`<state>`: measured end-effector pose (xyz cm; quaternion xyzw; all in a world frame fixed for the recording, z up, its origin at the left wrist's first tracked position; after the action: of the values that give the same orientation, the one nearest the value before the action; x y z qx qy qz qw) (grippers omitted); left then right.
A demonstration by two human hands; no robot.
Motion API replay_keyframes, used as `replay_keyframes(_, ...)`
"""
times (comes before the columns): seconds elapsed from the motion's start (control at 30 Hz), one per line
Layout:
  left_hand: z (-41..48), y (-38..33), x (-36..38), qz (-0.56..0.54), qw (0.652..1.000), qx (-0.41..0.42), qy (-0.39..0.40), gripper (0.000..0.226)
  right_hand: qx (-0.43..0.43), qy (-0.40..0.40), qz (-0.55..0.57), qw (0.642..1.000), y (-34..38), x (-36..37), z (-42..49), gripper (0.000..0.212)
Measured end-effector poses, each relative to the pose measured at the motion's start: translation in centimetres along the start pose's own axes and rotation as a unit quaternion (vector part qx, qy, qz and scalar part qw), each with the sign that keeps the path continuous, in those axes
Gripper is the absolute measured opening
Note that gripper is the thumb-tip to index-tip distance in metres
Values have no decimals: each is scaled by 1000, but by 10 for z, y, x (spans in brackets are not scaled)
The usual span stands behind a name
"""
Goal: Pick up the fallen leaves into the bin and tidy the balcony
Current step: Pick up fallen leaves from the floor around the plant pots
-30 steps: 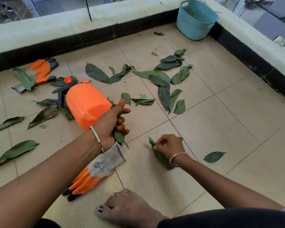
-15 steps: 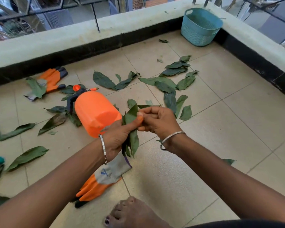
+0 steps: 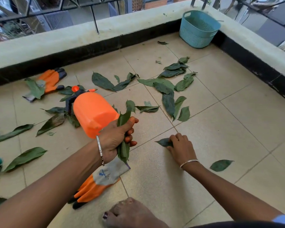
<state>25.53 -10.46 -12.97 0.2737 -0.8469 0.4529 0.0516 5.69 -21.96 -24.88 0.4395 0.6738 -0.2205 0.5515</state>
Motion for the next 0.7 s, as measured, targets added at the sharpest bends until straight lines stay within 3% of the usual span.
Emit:
replay_keyframes(0.07,-2,-1,0,-5,1000,-5,-10,27,8,-10,1,1000,-3,-1,1,10)
replay_keyframes(0.17,-4,1,-3,-22,999,-17,-29,37,63,-32,177,982,-6,-19,1,4)
replay_keyframes(0.27,-3,0,-5,-25,999,-15,-42,51,93,-102,400,906,13,-61,-10,13)
replay_keyframes(0.33,-3,-1,-4,-19,998,-13,-50,61,58,-121,492,860,46,-93,-17,15)
replay_keyframes(0.43,1,0,4,-6,999,-5,-45,55,-28,-130,533,835,99,-131,-27,14)
replay_keyframes(0.53,5,4,19,-45,999,-6,7,38,-93,-78,577,808,136,-133,-33,11)
replay_keyframes(0.6,10,8,14,-32,999,-12,-13,33,-75,-56,609,788,129,-123,-34,6)
replay_keyframes(0.7,16,9,-6,21,996,-5,-90,28,36,-87,614,784,68,-99,-34,14)
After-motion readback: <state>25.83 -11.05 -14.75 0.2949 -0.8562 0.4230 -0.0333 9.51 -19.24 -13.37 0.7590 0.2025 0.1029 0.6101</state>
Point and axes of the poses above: each hand's wrist, its own z-axis towards the middle knuckle, its own x-axis out of the palm, y = z × x, the point moved 10 cm from there along z, towards the middle knuckle, and after that the axes turned 6 degrees about y, right-handed, at the moved point
